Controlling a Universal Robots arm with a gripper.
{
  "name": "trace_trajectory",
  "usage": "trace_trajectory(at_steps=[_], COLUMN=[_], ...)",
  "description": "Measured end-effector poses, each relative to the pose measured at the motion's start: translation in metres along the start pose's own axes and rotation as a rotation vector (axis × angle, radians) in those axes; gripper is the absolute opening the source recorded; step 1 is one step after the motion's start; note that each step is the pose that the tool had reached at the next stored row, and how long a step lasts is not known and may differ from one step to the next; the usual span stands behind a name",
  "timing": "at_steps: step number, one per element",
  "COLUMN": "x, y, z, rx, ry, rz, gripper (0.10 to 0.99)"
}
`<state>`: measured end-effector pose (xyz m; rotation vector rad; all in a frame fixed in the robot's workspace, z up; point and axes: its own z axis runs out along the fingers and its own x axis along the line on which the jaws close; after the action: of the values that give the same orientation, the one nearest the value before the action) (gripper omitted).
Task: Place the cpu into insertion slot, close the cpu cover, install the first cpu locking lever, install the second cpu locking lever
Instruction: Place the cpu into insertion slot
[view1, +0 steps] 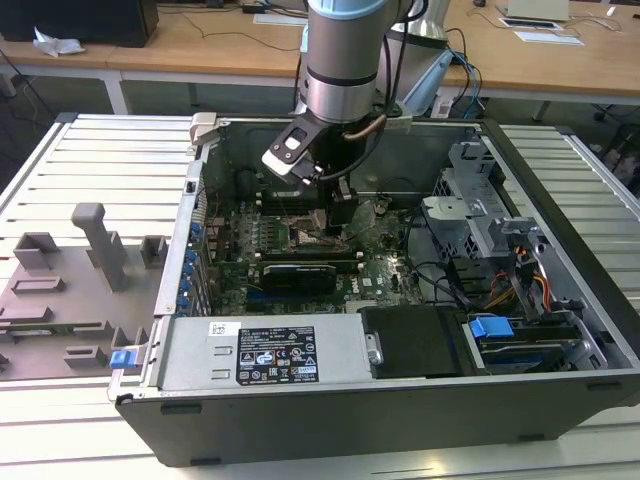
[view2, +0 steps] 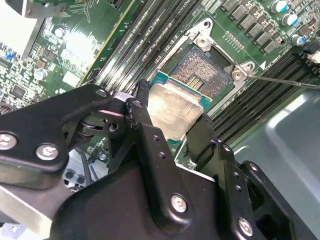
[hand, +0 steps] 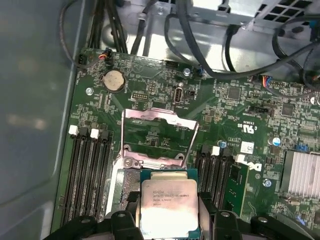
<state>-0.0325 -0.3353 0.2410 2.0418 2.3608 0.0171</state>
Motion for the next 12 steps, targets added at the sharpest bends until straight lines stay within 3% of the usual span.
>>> trace_trajectory(at_steps=[7,12], x=[0.0000,0.0000], y=[0.0000,-0.0001], z=[0.0002,0.0004], rx=[0.001,0.001], ry=[-0.0027,-0.0032], rz=[0.079,0.094], gripper=[0.541,0.541])
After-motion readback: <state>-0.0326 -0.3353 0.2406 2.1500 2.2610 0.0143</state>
